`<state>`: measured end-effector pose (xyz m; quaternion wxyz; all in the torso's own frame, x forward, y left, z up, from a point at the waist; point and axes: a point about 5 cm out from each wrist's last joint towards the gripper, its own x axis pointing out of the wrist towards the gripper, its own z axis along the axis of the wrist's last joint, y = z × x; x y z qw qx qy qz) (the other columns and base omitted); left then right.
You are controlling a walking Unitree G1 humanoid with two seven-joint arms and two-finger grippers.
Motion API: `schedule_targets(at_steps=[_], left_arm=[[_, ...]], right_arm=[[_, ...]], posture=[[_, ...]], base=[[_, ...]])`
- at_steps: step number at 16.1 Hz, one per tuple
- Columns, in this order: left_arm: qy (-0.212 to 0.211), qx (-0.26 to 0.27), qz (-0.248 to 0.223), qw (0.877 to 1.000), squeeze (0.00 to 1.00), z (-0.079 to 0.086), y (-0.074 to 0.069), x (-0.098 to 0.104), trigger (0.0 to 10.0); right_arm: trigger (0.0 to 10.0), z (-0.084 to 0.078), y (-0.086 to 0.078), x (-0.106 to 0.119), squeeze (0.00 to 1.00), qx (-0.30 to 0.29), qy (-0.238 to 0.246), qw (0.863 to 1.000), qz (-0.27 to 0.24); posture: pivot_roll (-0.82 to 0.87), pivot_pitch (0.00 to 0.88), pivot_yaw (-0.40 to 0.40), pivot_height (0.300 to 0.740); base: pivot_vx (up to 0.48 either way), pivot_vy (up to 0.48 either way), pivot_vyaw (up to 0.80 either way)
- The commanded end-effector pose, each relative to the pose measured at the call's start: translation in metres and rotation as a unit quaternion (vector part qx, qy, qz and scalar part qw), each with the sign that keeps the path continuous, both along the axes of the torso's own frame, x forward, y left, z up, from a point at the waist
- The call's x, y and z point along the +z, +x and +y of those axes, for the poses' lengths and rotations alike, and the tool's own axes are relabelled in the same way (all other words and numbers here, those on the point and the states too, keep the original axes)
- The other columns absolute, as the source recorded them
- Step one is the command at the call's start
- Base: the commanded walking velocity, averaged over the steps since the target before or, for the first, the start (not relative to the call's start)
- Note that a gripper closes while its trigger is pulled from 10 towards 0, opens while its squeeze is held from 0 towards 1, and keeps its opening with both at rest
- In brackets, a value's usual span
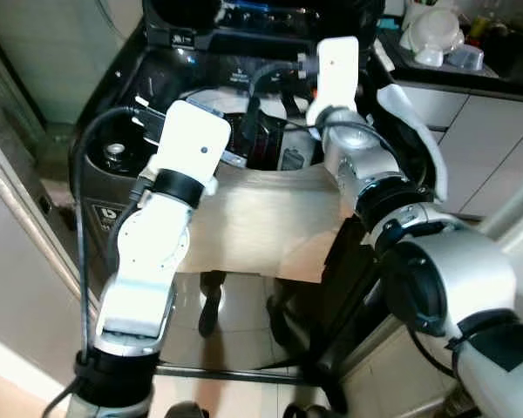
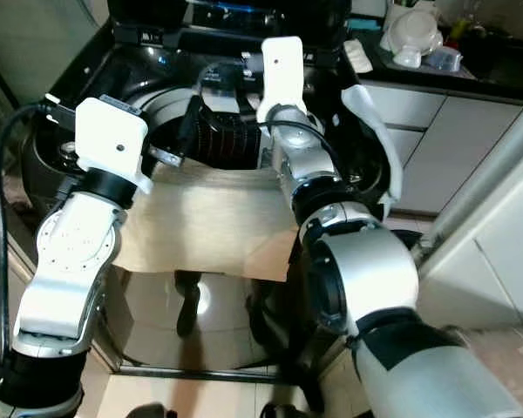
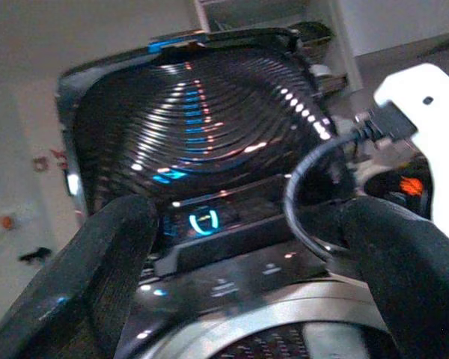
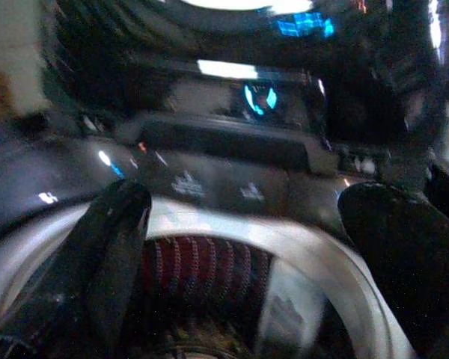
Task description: Clothes washing
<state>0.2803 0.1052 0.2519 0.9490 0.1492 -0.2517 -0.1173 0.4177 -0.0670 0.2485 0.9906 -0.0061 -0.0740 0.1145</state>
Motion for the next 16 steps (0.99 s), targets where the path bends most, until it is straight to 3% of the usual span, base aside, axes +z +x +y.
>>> schedule_targets(at_steps=[1, 3, 6, 10, 12, 13, 16], left_arm=[[-0.009, -0.007, 0.029, 1.0, 0.0, -0.002, 0.002, -0.009, 10.0], [0.008, 0.0, 0.031, 0.999, 0.0, -0.003, 0.003, -0.014, 10.0], [0.006, -0.003, 0.036, 0.999, 0.0, -0.003, 0.004, -0.02, 10.0], [-0.024, 0.001, 0.068, 0.997, 0.0, 0.001, 0.01, -0.03, 10.0], [-0.027, 0.0, 0.06, 0.998, 0.0, 0.002, 0.009, -0.029, 10.0], [-0.043, -0.005, 0.079, 0.996, 0.0, 0.001, 0.011, -0.033, 10.0], [-0.032, -0.011, 0.078, 0.996, 0.0, 0.001, 0.011, -0.034, 10.0]], right_arm=[[10.0, -0.006, -0.002, -0.008, 0.0, 0.0, 0.001, 1.0, -0.011], [10.0, -0.02, -0.007, -0.039, 0.0, -0.004, 0.012, 1.0, 0.026], [10.0, -0.042, -0.009, -0.05, 0.0, -0.032, 0.011, 0.999, 0.024], [10.0, -0.045, -0.011, -0.06, 0.0, -0.035, 0.014, 0.999, 0.039], [10.0, -0.045, -0.011, -0.059, 0.0, -0.035, 0.006, 0.999, 0.036], [10.0, -0.044, -0.011, -0.06, 0.0, -0.033, 0.008, 0.999, 0.038], [10.0, -0.044, -0.011, -0.061, 0.0, -0.032, 0.01, 0.999, 0.043]], posture=[[0.15, 0.022, -0.067, 0.74], [0.13, 0.022, -0.057, 0.74], [0.11, 0.012, -0.042, 0.74], [0.11, 0.006, -0.042, 0.74], [0.1, 0.012, -0.043, 0.74], [0.1, 0.015, -0.045, 0.74], [0.1, 0.017, -0.045, 0.74]], base=[[0.0, 0.458, 0.0], [-0.129, 0.204, 0.0], [0.0, 0.0, 0.0], [-0.114, 0.0, 0.0], [-0.18, 0.0, 0.0], [0.0, 0.472, 0.0], [0.0, 0.44, 0.0]])
